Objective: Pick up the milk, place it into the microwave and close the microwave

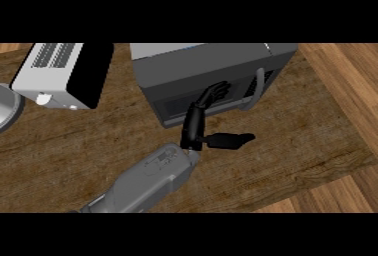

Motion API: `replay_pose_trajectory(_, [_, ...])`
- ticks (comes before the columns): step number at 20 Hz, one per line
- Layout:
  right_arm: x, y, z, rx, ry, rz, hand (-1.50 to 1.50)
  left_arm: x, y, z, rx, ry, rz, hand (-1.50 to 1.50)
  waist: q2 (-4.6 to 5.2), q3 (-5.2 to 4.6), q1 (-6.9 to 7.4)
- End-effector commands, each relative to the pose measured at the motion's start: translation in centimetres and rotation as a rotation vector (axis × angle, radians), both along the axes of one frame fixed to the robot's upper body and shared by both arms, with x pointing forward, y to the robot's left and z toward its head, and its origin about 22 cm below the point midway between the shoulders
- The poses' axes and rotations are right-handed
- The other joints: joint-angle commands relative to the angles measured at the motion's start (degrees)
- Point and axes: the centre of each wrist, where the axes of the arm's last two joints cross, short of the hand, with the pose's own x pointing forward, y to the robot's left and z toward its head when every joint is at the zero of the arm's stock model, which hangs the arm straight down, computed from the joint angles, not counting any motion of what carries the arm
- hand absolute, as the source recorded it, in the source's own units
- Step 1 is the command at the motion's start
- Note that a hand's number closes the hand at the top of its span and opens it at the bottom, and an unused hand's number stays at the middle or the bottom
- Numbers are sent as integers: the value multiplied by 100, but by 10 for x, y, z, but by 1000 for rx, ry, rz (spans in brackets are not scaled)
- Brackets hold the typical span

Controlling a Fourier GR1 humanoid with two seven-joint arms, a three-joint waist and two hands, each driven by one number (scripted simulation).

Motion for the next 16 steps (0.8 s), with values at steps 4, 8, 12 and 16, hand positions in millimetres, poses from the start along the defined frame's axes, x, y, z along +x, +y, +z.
replay_pose_trajectory(4, [7, 2, 18, -53, -64, -24, 150, 22, -2, 22, -42, -20, 82, -150, 97, 9, 23])
replay_pose_trajectory(8, [10, 1, 23, -60, -80, -30, 150, 22, 0, 17, -45, -17, 94, -150, 132, 11, 28])
replay_pose_trajectory(12, [13, 0, 24, -63, -73, -42, 150, 25, -1, 20, -61, -31, 92, -150, 170, 10, 25])
replay_pose_trajectory(16, [18, 0, 28, -60, -85, -45, 150, 23, -2, 18, -56, -47, 91, -150, 180, 13, 39])
